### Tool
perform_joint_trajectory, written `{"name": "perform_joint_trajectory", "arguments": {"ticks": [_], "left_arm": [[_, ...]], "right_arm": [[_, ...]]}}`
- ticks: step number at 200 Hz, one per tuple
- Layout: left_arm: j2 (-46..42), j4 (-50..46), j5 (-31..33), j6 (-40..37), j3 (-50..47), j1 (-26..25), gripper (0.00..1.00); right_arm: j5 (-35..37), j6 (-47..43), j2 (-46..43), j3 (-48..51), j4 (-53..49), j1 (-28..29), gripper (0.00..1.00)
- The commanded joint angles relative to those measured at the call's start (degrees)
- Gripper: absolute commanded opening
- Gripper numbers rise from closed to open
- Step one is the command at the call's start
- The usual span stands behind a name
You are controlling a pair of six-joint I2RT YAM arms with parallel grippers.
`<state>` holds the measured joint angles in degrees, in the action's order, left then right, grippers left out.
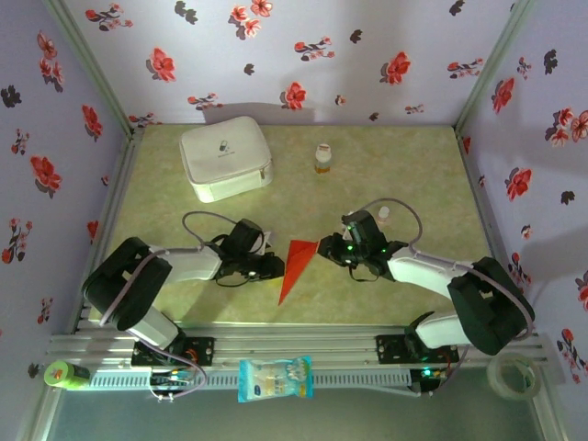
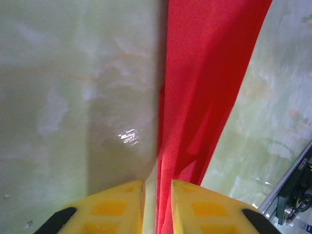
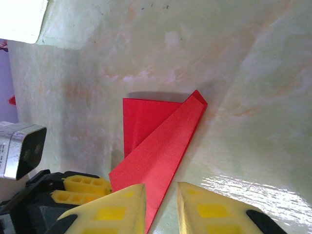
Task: Fold a paper plane with a square sheet of paper (pick it up from the middle)
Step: Move a paper plane to the center of the table.
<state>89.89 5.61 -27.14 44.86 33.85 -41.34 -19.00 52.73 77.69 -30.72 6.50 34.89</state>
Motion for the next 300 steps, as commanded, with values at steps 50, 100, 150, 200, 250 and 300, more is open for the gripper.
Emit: {"name": "perform_joint_trajectory", "arguments": {"ticks": [50, 100, 150, 200, 250, 300], "left_arm": [[1.6, 1.5, -2.3, -1.8, 2.0, 0.2, 0.22], [2.9, 3.4, -3.3, -0.8, 2.4, -0.2, 0.23], [4.6, 4.4, -4.1, -0.5, 2.8, -0.9, 0.24], [6.0, 6.1, -6.3, -0.3, 3.2, -1.5, 0.25], [6.1, 7.3, -7.6, -0.2, 3.7, -1.8, 0.20], [6.8, 7.4, -8.2, -0.8, 4.2, -2.3, 0.11]], "right_arm": [[1.1, 1.1, 2.1, 0.4, 1.8, 0.6, 0.23], [0.8, 1.6, 4.5, 0.0, 3.4, 1.1, 0.23], [0.4, 1.6, 6.5, -0.8, 4.0, 1.6, 0.23], [0.0, 1.8, 7.7, -1.0, 5.0, 1.8, 0.23], [-0.1, 2.0, 8.6, -1.0, 5.9, 2.1, 0.23], [0.0, 2.0, 8.4, -0.7, 6.1, 2.3, 0.23]]}}
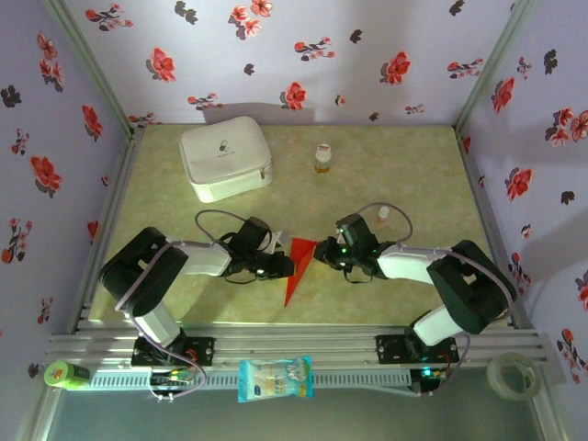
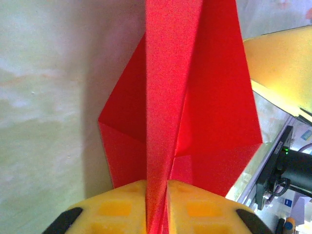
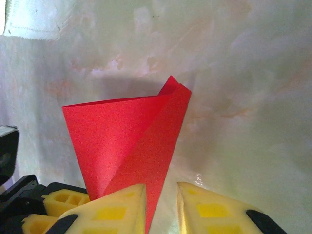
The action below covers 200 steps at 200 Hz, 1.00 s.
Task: Fold a paper plane with a square sheet of paper (pick it up from the middle)
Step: Move a paper plane to the center of the table.
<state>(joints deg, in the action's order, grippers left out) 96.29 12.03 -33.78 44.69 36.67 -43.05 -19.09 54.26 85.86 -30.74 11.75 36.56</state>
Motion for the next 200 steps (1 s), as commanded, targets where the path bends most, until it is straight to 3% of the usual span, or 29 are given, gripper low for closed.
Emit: {"name": "perform_joint_trajectory", "arguments": {"ticks": [1, 30, 72, 97, 133, 200], "left_arm": [[0.4, 0.9, -1.6, -0.6, 1.4, -0.6, 0.11], [-2.7, -1.5, 1.4, -1.6, 1.8, -1.3, 0.04], [-11.1, -19.6, 22.0, -5.8, 6.1, -4.5, 0.01], [-13.4, -25.0, 28.8, -6.9, 8.1, -5.8, 0.01], [-12.5, -29.1, 32.6, -7.2, 10.3, -6.9, 0.02], [-8.9, -29.8, 32.6, -7.3, 12.7, -8.9, 0.03]], "right_arm": [[0.1, 0.5, 0.2, -0.7, 0.8, 0.6, 0.23], [0.7, 0.6, -1.5, -0.5, 0.0, 0.6, 0.24], [2.0, 3.3, -6.6, -0.1, 1.7, 0.6, 0.33], [1.0, 4.9, -7.5, -0.5, 3.5, 0.8, 0.36], [-0.7, 5.4, -6.2, -3.4, 3.3, 2.5, 0.37], [0.1, 7.1, 1.4, -9.6, 0.1, 5.8, 0.38]]}}
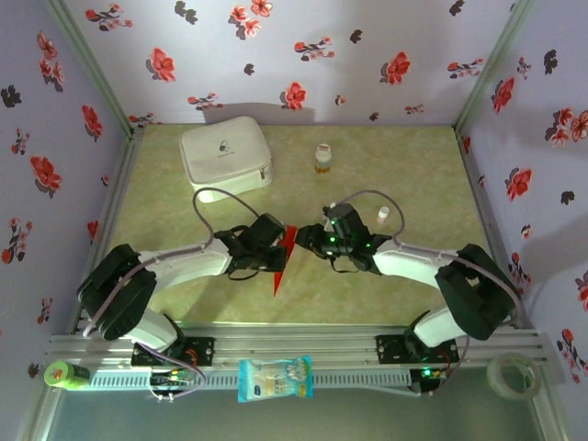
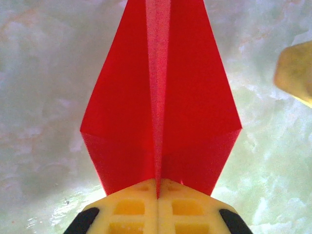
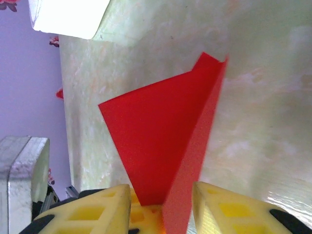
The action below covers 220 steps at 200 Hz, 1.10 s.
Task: Fold a paper plane with a square sheet of paper (pick it up from the middle)
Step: Move a paper plane to the center of the table.
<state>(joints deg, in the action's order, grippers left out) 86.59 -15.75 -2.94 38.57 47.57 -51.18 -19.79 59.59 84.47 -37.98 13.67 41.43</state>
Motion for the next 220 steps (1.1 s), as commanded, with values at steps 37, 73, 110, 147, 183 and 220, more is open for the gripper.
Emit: {"name": "perform_joint_trajectory", "arguments": {"ticks": [37, 73, 110, 147, 183, 220], "left_arm": [[0.9, -2.0, 1.7, -1.0, 1.3, -0.9, 0.03], [1.2, -1.9, 1.8, -1.0, 1.1, -0.9, 0.04], [2.3, -1.9, 1.7, -0.9, 1.3, -0.9, 0.05], [4.0, -2.2, 1.0, -1.1, 1.6, -0.9, 0.07], [4.8, -1.9, 0.2, -1.2, 1.6, -0.9, 0.11], [5.5, -1.8, -0.3, -1.2, 1.8, -1.0, 0.14]], "right_arm": [[0.3, 1.4, 6.3, -4.6, -3.3, 2.0, 0.37], [0.6, 0.3, 7.8, -5.0, -6.0, 2.0, 0.33], [2.5, -1.2, 7.1, -3.9, -9.1, 1.9, 0.25], [3.1, -1.4, 7.2, -3.0, -9.3, 2.0, 0.20], [2.7, -1.5, 8.0, -3.2, -8.7, 2.0, 0.17], [2.8, -1.5, 8.6, -3.3, -8.9, 2.0, 0.14]]}}
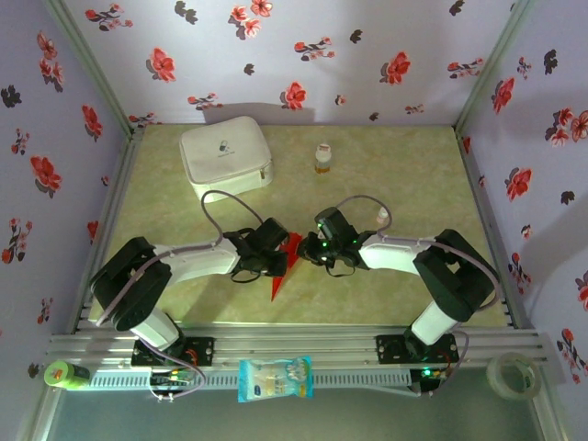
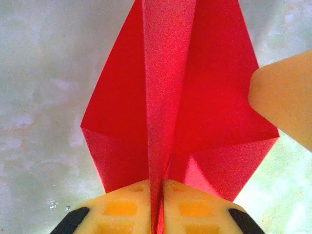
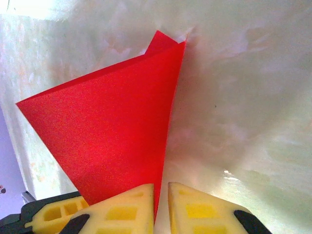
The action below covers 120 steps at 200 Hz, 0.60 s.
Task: Fold a paper plane with a square sheet of paper (pick it up from the middle)
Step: Move a paper plane to the center of the table.
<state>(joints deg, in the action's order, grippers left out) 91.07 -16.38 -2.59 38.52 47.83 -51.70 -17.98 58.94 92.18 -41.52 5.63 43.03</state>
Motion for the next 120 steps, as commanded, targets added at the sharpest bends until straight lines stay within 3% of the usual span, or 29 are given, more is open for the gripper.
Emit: {"name": "perform_joint_trajectory", "arguments": {"ticks": [1, 120], "left_arm": [[1.0, -1.1, -0.6, -1.2, 1.5, -0.5, 0.14], [3.6, -1.1, -1.4, -2.7, 3.7, -1.6, 0.16]], "right_arm": [[1.0, -0.8, 0.9, 0.2, -0.9, 0.4, 0.14], [2.2, -1.2, 1.3, 0.4, -2.4, 0.3, 0.11]]}}
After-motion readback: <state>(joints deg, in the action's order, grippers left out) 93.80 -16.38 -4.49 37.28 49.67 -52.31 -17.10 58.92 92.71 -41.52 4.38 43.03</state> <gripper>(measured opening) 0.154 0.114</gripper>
